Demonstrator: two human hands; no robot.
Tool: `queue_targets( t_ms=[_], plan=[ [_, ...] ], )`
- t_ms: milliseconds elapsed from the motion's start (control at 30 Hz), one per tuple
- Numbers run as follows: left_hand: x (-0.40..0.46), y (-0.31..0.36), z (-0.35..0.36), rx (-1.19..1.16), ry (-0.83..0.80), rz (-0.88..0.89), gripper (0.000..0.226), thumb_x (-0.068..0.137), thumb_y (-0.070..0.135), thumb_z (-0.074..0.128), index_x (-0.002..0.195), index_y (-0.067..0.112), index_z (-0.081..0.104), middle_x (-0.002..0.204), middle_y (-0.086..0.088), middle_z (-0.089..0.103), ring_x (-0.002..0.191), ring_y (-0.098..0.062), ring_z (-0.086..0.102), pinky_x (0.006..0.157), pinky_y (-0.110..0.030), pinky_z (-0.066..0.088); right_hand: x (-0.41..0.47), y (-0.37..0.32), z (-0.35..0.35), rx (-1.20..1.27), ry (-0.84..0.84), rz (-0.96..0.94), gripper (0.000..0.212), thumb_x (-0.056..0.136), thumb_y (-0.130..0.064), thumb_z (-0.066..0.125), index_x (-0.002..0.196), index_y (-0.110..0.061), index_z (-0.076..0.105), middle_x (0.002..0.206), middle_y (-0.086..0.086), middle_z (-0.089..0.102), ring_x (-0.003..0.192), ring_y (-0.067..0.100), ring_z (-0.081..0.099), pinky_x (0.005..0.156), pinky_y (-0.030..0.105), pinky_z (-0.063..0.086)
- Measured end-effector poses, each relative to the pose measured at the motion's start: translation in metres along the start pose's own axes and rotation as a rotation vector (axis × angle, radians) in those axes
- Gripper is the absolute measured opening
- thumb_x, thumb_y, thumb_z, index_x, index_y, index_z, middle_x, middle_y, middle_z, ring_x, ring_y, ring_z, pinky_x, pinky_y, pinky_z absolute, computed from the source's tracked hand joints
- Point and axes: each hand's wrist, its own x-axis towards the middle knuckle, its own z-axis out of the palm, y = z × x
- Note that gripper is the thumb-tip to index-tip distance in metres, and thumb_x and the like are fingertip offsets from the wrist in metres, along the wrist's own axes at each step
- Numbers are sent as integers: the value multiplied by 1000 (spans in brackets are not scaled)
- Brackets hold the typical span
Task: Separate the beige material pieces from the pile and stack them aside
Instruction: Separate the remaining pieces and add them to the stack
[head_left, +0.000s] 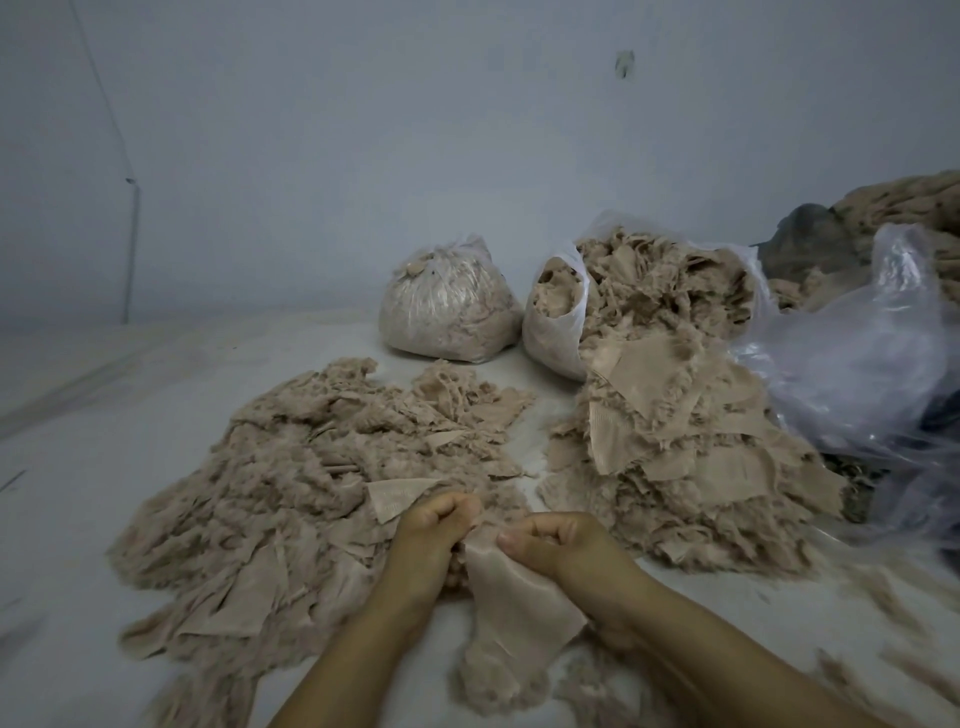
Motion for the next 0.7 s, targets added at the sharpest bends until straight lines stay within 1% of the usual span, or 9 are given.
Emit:
queue_targets(
  t_ms=[100,200,267,333,433,533,567,633,700],
  plan=[
    [3,0,-2,-15,32,-63,22,93,15,54,72,8,54,45,-1,44,35,-9,37,36,-19,32,-1,-1,-1,-21,-5,2,11,85,-17,70,80,-8,75,68,3,70,58,9,59,56,21,47],
    [3,1,-4,-49,-40,-134,27,88,27,57,64,13,55,53,-3,45,42,-12,41,42,-20,32,0,-2,-1,-136,3,-9,16,84,-17,72,70,-16,66,63,0,62,55,7,53,53,20,42],
    [0,1,-2,40,-137,-93,22,85,34,64,69,19,64,59,1,53,51,-9,49,49,-23,38,-1,-3,1,-201,5,-35,16,82,-15,74,70,-16,63,65,1,57,58,8,50,54,19,40],
    [-3,0,0,229,-168,51,16,81,29,72,67,23,66,61,9,59,56,-3,53,54,-17,41,-2,-3,2,-267,15,-68,14,79,-14,76,72,-13,65,63,-6,58,60,4,52,57,16,41],
    [3,-5,-2,444,-36,240,32,86,8,64,59,20,54,54,12,50,52,3,44,53,-13,36,-3,-1,2,-347,23,-92,21,81,-12,75,64,-16,62,46,-19,50,49,-7,45,51,7,33],
    [8,-10,-4,649,53,315,34,89,7,59,60,22,49,55,11,47,53,-1,41,56,-21,36,-6,-1,2,-352,-4,-88,27,80,-9,75,59,-20,60,38,-18,45,41,-7,43,45,4,29],
    [10,-11,-6,663,102,321,31,89,8,58,61,20,50,56,9,48,54,-3,43,59,-25,38,-8,-1,1,-346,-24,-85,28,79,-7,76,59,-19,60,38,-17,47,41,-7,44,46,4,30],
    [15,-9,-13,575,222,306,26,90,8,59,64,12,53,53,8,48,53,-7,43,59,-30,41,-10,-1,1,-323,-48,-84,29,78,-6,77,57,-18,61,43,-16,52,44,-8,46,49,5,34],
    [16,-6,-15,457,292,263,24,91,8,57,67,7,55,49,9,46,47,-6,41,48,-21,38,-9,-3,0,-256,-20,-105,26,79,-7,75,60,-18,62,49,-15,56,48,-7,47,53,8,37]
  ],
)
